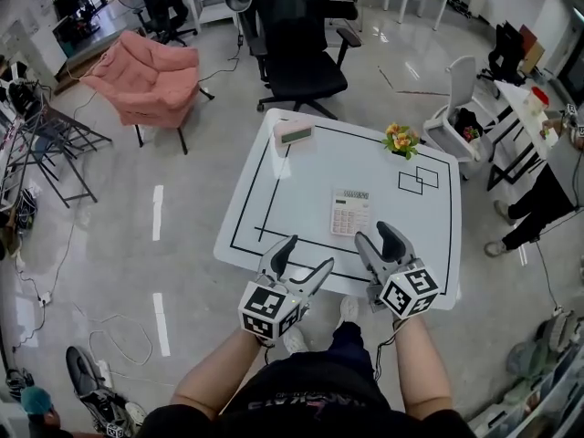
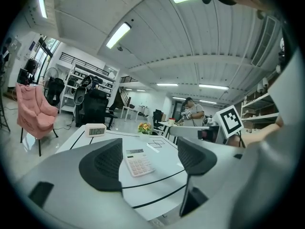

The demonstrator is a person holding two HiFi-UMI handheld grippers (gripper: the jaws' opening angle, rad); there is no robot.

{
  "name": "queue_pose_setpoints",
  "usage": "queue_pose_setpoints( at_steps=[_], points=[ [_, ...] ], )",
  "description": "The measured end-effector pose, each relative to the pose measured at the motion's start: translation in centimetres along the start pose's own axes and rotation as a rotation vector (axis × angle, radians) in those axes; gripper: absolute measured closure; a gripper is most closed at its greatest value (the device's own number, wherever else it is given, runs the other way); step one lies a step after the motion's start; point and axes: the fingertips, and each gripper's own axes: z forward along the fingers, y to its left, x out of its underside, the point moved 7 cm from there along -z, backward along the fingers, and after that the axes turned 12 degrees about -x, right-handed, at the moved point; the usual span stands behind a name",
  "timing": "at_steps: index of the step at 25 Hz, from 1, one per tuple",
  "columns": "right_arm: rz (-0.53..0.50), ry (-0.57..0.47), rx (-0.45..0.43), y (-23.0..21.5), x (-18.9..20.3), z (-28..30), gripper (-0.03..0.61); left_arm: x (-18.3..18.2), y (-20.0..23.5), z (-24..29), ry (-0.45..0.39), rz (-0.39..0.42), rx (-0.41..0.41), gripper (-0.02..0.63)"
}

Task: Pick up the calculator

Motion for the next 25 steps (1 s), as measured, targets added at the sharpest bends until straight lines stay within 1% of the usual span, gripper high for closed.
queue_pose_setpoints(
  at_steps=[4, 11, 19, 25],
  points=[
    [0.004, 0.029, -0.022, -1.0, 0.2, 1.6, 0.339, 0.0, 1.1, 0.5, 0.002, -0.019, -0.026, 0.262],
    [0.029, 0.078, -0.074, -4.3, 0.3, 3.9, 0.339, -0.4, 1.9, 2.6, 0.003, -0.046, -0.08, 0.262],
    [0.06, 0.154, -0.115, -10.3, 1.1, 5.5, 0.339, -0.7, 1.5, 7.7, 0.017, -0.087, -0.135, 0.262],
    [0.094, 0.215, -0.14, -14.9, 2.7, 7.0, 0.339, 0.4, 1.1, 10.9, 0.061, -0.111, -0.171, 0.262]
  ],
)
